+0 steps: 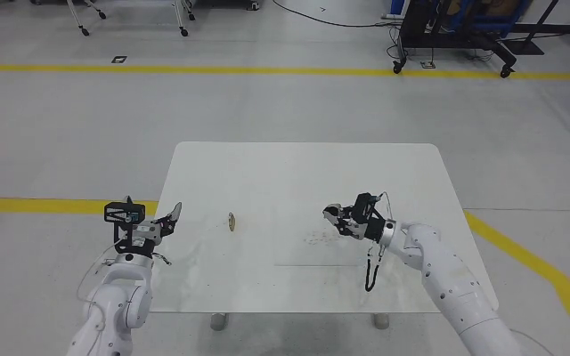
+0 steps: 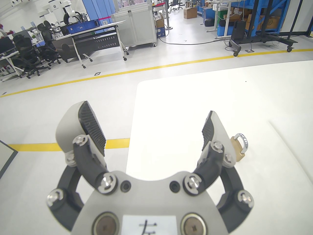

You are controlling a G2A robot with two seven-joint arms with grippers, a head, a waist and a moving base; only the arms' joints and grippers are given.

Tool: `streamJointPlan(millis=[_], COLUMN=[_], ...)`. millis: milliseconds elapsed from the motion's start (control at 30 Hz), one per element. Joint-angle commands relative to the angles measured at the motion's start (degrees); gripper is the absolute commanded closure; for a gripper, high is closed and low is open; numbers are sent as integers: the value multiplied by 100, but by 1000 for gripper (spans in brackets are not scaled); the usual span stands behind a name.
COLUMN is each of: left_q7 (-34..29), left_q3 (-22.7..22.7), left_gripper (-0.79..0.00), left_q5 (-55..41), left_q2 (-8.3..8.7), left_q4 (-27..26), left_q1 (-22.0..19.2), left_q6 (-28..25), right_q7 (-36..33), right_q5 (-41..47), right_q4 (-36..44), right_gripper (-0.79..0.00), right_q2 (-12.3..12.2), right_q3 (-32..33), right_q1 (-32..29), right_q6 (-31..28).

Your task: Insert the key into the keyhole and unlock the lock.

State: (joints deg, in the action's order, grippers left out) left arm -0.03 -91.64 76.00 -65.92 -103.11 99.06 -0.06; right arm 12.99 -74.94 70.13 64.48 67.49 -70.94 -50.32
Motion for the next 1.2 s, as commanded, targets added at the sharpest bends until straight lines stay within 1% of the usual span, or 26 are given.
streamJointPlan(millis=[0,67,100,167,200,267,300,667,733,767,800,867,933,1000,1067,1167], left_q7=[-31,-276,-486,-1183,-1429,-2086,-2397,-2397,-2436,-2412,-2392,-2361,-2543,-2828,-3257,-3741], left_q3=[59,191,272,542,649,835,877,877,1040,1196,1396,1758,2179,2587,2965,3352], left_gripper=[-785,-785,-785,-785,-785,-785,-785,-785,-785,-785,-785,-785,-785,-785,-785,-785], left_q5=[-507,-1482,-1780,-2417,-2809,-3789,-4103,-4103,-4074,-4411,-5041,-6347,-7616,-8613,-9379,-10244], left_q2=[-30,-84,-99,-132,-153,-200,-208,-208,-212,-237,-276,-361,-461,-571,-678,-826], left_q4=[-9,-62,-89,-182,-231,-283,-309,-309,-341,-272,-131,491,1244,1922,2509,3166], left_q1=[-57,-206,-312,-571,-715,-998,-1145,-1145,-1133,-1138,-1200,-1445,-1821,-2277,-2754,-3327], left_q6=[-73,-224,-293,-442,-460,-318,-288,-288,-522,-717,-1097,-1966,-2828,-3408,-3706,-4000], right_q7=[120,411,507,717,730,814,838,857,857,873,876,817,764,589,451,290], right_q5=[242,713,935,1446,1591,1891,2008,2076,2076,2303,2678,3220,3879,4421,4942,5606], right_q4=[-11,-123,-218,-377,-458,-574,-643,-669,-669,-589,-599,-744,-802,-879,-862,-724], right_gripper=[0,0,0,0,0,0,0,0,0,0,0,0,0,0,0,0], right_q2=[18,51,68,107,114,123,121,119,119,147,182,248,322,364,383,373], right_q3=[-15,-21,-28,-45,-46,-25,3,25,25,-111,-267,-489,-803,-1056,-1232,-1372], right_q1=[-75,-133,-136,-112,-75,-28,-12,-5,-5,-86,-126,-53,0,87,144,156], right_q6=[21,-61,-102,-279,-397,-650,-754,-768,-768,-768,-768,-768,-768,-768,-768,-768])
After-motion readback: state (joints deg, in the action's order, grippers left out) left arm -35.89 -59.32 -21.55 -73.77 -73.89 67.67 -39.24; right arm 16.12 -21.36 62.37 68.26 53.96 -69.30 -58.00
